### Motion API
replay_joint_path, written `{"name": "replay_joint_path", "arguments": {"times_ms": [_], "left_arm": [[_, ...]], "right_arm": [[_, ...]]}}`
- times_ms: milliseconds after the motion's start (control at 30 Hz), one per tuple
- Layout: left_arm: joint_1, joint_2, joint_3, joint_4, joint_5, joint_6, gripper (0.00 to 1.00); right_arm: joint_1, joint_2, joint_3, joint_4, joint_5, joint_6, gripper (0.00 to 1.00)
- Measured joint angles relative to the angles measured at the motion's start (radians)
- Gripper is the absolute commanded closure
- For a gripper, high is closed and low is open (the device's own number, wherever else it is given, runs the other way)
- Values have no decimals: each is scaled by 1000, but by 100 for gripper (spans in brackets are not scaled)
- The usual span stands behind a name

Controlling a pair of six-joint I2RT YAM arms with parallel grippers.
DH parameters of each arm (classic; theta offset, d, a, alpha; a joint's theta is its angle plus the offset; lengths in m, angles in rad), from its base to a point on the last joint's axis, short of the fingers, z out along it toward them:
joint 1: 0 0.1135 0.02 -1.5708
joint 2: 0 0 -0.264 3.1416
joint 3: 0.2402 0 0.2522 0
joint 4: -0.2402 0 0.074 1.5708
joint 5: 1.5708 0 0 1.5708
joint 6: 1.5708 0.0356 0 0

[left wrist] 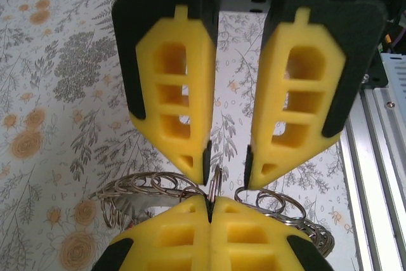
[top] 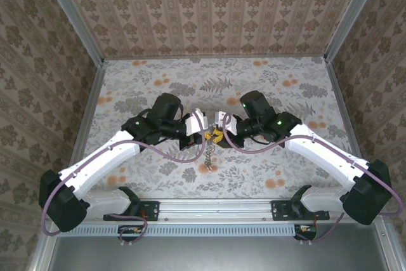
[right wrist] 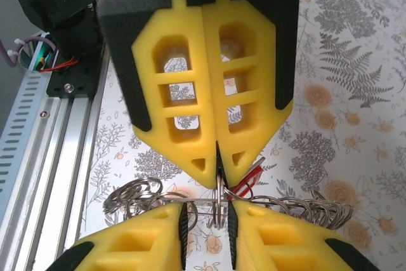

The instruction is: Put the keys on the keyring

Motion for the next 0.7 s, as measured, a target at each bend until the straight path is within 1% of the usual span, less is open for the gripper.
{"name": "replay_joint_path", "arguments": {"times_ms": [67,100,133,167,233,300,367,533,700], "left_arm": [[0,0,0,5,8,0,100],[0,0,0,5,14,0,100],[0,0,0,5,19,0,100],[0,0,0,4,19,0,100],[2,0,-1,5,20,-1,100],[3,0,-2,5,22,-3,92],[10,-6,-13,15,26,-8,88],[29,-55,-68,80,61,-37,88],[37,-72,-83,128,94,-63,87]], "right_arm": [[0,3,0,1,0,9,84],[0,3,0,2,0,11,89],[0,3,0,4,-1,16,97],[0,3,0,5,-2,23,100],[0,3,0,8,-5,31,100],[0,2,-4,13,-11,34,100],[-3,-8,-29,56,-23,50,100],[-12,-87,-182,294,-70,139,100],[-14,-137,-293,511,-86,235,100]]}}
